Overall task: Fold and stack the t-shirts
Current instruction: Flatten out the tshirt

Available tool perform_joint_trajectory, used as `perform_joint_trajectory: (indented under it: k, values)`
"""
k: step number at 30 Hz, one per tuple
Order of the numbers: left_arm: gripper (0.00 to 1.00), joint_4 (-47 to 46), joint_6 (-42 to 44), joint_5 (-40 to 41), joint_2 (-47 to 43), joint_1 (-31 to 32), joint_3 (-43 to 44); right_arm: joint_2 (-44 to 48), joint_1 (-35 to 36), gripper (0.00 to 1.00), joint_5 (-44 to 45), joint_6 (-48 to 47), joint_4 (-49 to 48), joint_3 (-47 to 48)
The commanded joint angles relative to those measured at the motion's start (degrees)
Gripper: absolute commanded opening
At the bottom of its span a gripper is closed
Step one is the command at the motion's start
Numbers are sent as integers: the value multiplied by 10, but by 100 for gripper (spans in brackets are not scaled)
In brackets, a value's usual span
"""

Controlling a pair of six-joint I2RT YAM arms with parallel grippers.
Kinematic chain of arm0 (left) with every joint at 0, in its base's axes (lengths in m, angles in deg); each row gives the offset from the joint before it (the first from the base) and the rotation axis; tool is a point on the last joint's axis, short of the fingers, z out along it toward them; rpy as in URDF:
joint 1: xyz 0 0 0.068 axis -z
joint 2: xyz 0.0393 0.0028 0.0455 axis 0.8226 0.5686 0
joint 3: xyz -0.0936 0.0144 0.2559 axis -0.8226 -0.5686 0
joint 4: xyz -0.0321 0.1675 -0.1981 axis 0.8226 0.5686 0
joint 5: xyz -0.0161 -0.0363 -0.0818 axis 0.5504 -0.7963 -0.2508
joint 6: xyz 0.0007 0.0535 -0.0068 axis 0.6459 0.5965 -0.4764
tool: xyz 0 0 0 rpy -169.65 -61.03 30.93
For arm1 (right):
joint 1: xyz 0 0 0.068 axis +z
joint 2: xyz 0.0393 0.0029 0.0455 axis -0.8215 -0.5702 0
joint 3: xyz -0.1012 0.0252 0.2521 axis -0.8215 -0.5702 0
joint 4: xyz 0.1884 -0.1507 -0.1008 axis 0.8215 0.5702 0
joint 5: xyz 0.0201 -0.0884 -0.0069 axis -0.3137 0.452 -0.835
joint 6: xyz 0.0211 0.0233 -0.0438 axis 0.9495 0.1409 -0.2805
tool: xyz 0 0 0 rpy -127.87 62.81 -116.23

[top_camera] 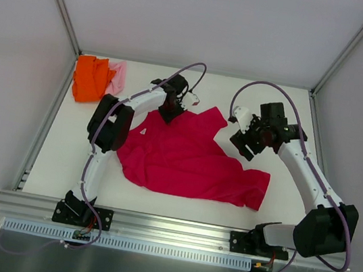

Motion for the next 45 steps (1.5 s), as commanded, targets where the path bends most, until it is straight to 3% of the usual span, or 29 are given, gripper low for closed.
perform_joint_trajectory:
  k: [1, 14, 25, 32, 40, 43, 44, 45]
  values:
    - [0, 0, -4, 34, 17, -1, 17, 34, 5, 75, -11, -6, 10, 2]
    - [0, -17, 6, 121, 47, -11, 29, 88, 6, 75, -3, -10, 29, 22]
    - [0, -6, -25, 205, 87, -66, 100, 109, 5, 76, -4, -13, 57, 25]
    - [0, -9, -39, 233, 89, -94, 111, 64, 6, 75, -34, 1, 133, 42]
    - [0, 1, -66, 267, 96, -113, 138, 19, 10, 74, -29, 13, 69, 1]
    - [0, 1, -71, 270, 93, -120, 138, 2, 11, 61, -11, 43, 20, -6]
    - [0, 1, -71, 263, 92, -122, 137, -5, 11, 22, -8, 60, 3, -3]
    - [0, 3, -72, 259, 89, -122, 137, -24, 13, 2, -8, 64, 4, 2]
